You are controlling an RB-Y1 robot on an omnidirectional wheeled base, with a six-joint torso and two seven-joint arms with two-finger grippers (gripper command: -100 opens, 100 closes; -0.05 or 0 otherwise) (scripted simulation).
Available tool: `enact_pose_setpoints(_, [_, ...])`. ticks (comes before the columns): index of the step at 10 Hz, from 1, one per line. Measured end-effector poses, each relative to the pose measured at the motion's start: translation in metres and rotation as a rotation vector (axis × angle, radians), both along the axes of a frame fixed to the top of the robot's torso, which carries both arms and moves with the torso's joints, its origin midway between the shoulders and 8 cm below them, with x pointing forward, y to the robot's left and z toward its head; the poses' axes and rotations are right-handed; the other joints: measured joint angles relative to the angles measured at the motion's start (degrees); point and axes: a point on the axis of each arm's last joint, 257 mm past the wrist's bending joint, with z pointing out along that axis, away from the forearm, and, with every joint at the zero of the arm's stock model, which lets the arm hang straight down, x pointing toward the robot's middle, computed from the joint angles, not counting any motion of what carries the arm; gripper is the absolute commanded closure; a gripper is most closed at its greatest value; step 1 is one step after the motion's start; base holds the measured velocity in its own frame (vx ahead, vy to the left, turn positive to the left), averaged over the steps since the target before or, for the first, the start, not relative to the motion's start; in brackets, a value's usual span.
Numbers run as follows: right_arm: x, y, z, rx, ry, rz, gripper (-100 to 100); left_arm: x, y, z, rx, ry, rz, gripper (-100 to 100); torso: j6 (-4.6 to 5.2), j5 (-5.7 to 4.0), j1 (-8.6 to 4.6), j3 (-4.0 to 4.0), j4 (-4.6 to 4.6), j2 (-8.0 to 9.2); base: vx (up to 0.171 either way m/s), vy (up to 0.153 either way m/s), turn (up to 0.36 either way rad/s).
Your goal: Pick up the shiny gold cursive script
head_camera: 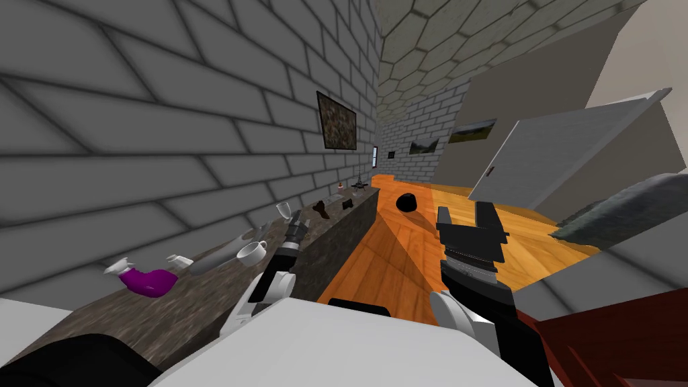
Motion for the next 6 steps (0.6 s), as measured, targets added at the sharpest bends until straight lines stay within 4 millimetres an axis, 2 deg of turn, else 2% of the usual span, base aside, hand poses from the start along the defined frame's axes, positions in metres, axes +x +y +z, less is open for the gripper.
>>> enact_pose_setpoints(6, [0.000,0.000,0.000,0.000,0.000,0.000,0,0.016,0.015,-0.030,-0.151,0.132,-0.022,-100,0.00,0.00,0.03,0.00,0.00,0.00,-0.001,0.034,-0.047])
